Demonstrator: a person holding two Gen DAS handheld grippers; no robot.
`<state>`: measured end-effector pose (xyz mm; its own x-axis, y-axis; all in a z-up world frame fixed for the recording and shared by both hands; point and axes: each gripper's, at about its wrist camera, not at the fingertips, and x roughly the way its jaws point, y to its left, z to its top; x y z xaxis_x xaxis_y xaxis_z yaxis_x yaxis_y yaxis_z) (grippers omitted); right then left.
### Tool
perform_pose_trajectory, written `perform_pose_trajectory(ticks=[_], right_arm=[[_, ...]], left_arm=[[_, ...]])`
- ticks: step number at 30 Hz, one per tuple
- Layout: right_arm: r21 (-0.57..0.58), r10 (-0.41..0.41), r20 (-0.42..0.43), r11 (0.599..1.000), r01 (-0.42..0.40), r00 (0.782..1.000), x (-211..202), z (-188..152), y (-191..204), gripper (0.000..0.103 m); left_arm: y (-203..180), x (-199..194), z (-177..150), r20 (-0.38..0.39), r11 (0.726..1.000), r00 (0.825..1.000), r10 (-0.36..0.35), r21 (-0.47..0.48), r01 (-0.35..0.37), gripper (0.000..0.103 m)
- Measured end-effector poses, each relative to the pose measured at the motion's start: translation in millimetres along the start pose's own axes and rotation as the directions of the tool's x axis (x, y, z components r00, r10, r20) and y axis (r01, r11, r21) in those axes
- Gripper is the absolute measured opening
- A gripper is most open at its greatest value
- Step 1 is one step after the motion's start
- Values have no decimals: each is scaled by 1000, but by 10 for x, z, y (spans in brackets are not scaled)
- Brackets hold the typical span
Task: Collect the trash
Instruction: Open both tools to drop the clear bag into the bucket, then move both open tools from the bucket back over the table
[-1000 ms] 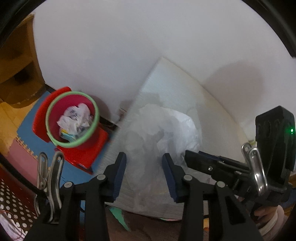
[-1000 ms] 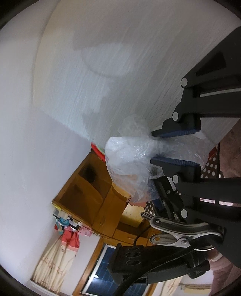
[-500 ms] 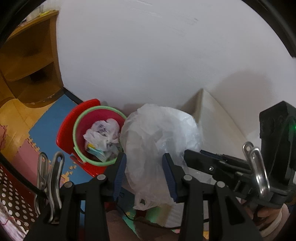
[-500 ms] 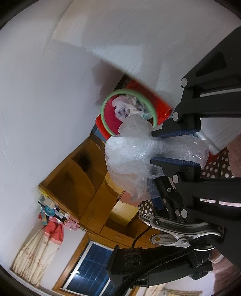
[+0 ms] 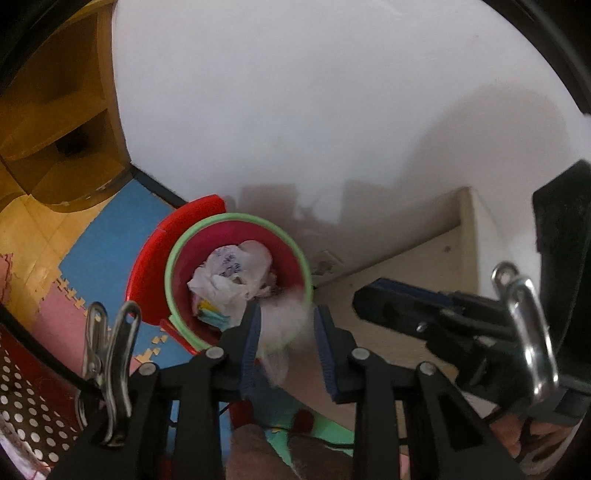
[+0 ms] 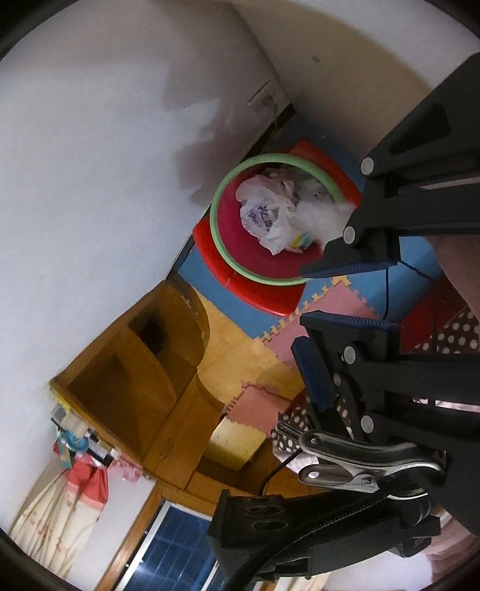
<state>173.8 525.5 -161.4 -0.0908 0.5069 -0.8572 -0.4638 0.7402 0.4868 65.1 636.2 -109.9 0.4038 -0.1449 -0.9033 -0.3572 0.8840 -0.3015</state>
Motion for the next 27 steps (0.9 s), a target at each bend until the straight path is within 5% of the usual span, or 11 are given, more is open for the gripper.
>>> perform_pose_trajectory(ticks=[27], right_arm=[[8,-55,25,998,55,998,-49,36,95,21]], left_arm=[[60,-53,-20,2,999,999,38,17,-39,36]])
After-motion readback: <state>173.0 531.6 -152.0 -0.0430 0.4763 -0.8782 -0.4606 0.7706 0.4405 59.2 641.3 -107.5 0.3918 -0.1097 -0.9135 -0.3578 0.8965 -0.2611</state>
